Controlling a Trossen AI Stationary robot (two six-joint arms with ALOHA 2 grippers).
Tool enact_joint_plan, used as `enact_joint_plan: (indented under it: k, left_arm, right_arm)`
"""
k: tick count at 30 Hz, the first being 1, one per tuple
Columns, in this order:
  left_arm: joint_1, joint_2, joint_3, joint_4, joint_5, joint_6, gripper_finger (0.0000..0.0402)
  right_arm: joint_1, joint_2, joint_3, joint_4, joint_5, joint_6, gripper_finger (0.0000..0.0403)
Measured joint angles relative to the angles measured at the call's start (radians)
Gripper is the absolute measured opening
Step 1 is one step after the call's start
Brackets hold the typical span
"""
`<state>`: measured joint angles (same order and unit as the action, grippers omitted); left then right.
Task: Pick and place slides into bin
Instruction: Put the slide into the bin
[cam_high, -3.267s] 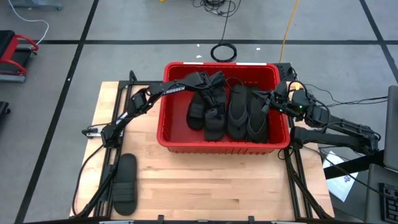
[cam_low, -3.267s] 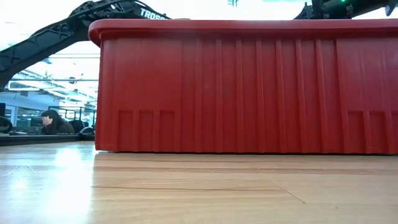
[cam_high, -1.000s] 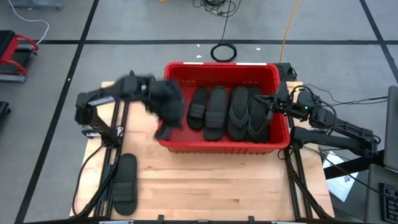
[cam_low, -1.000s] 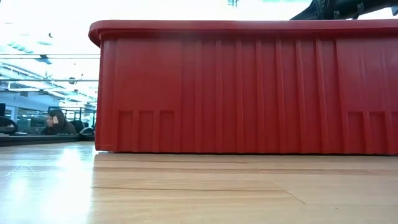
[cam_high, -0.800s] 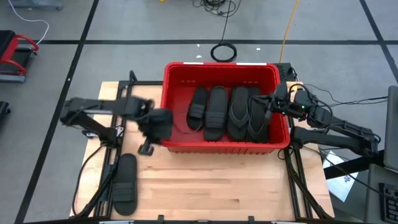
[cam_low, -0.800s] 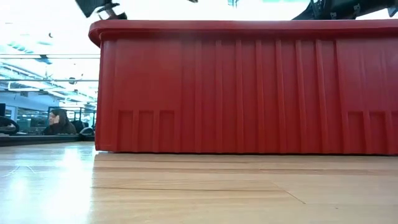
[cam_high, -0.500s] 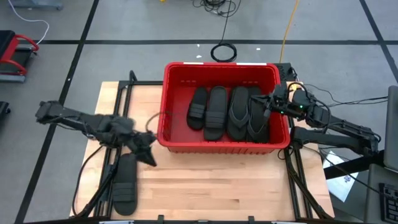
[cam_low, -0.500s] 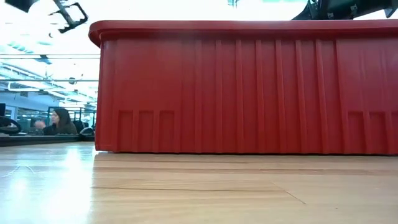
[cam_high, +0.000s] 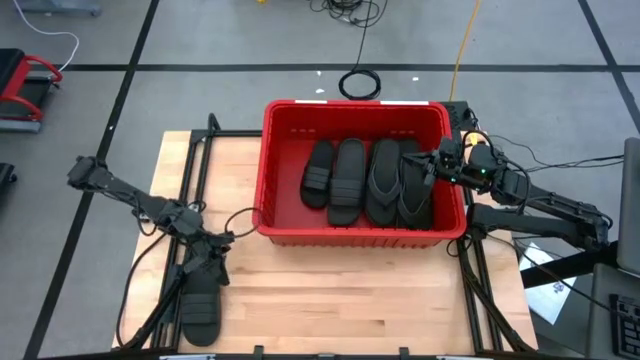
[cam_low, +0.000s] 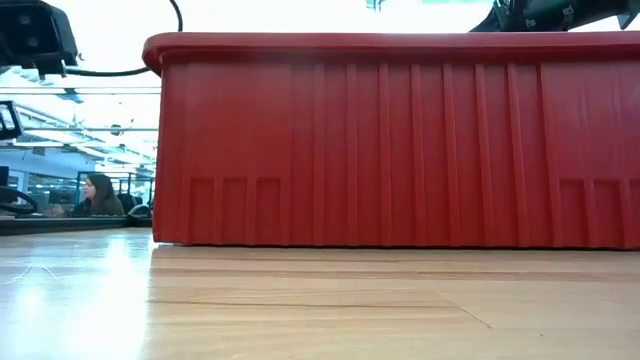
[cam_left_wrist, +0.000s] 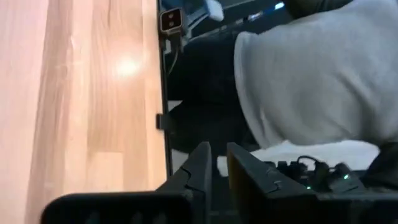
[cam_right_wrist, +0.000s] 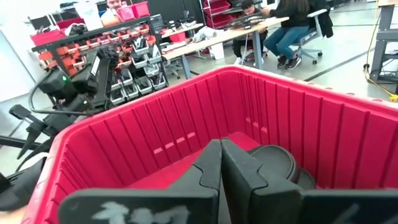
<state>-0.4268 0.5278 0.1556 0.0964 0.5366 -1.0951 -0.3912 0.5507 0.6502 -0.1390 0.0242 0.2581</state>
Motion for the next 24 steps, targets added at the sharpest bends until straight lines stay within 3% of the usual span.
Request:
enact_joint_plan:
  k: [9, 15, 18, 24]
  left_arm:
    - [-0.015, 0.0, 0.116, -0.56, 0.109, 0.175, 0.0124]
    - [-0.032, 0.003, 0.109, -0.595, 0.181, 0.185, 0.0187]
    - [-0.05, 0.004, 0.108, -0.605, 0.18, 0.185, 0.0219]
    - [-0.098, 0.02, 0.075, -0.609, 0.125, 0.124, 0.0272]
  right_arm:
    - [0.0, 0.0, 0.0, -0.007, -0.003, 0.028, 0.0004]
    - [0.0, 0.0, 0.0, -0.026, -0.051, 0.027, 0.0004]
    - [0.0, 0.0, 0.0, -0.028, -0.101, 0.026, 0.0004]
    - [0.0, 0.0, 0.0, -0.038, -0.104, 0.021, 0.0004]
